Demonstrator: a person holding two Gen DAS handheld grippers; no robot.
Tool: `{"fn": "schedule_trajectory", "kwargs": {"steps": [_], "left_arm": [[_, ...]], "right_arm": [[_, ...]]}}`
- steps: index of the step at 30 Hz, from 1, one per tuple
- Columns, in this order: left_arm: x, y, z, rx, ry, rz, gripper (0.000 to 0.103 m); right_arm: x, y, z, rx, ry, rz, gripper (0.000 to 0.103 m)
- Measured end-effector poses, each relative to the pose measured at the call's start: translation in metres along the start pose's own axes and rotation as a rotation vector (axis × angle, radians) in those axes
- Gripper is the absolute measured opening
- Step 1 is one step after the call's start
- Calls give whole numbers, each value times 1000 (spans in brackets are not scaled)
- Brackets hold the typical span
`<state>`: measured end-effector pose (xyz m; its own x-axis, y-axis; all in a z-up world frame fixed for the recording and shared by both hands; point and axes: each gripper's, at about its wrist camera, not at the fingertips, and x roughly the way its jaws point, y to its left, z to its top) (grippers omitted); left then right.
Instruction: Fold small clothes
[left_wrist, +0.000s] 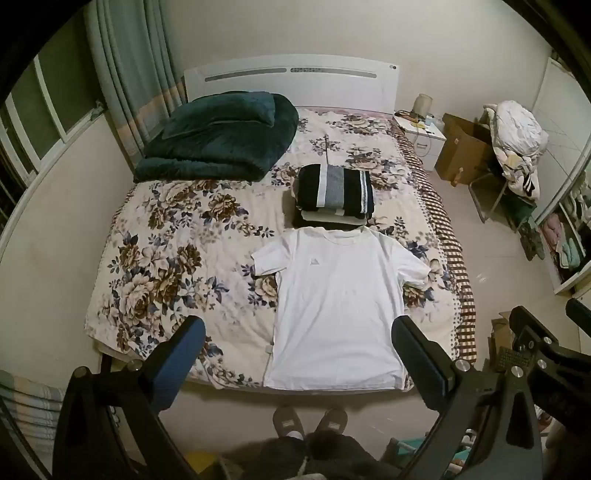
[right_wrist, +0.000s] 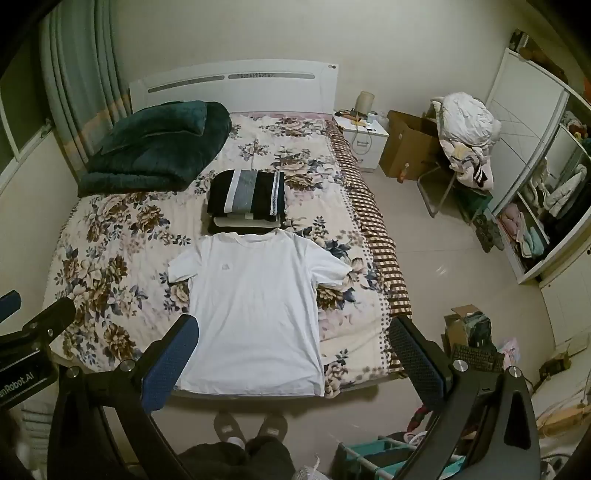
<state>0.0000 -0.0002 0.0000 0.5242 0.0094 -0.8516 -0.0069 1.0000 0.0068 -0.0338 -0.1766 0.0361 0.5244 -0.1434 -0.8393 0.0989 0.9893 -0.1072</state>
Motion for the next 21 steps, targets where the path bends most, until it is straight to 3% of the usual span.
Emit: {"fn": "schedule_trajectory", "kwargs": {"steps": [21], "left_arm": [[0, 0, 0, -5, -1, -9, 103]], "right_arm": [[-1, -1, 5, 3, -4, 12, 103]]}}
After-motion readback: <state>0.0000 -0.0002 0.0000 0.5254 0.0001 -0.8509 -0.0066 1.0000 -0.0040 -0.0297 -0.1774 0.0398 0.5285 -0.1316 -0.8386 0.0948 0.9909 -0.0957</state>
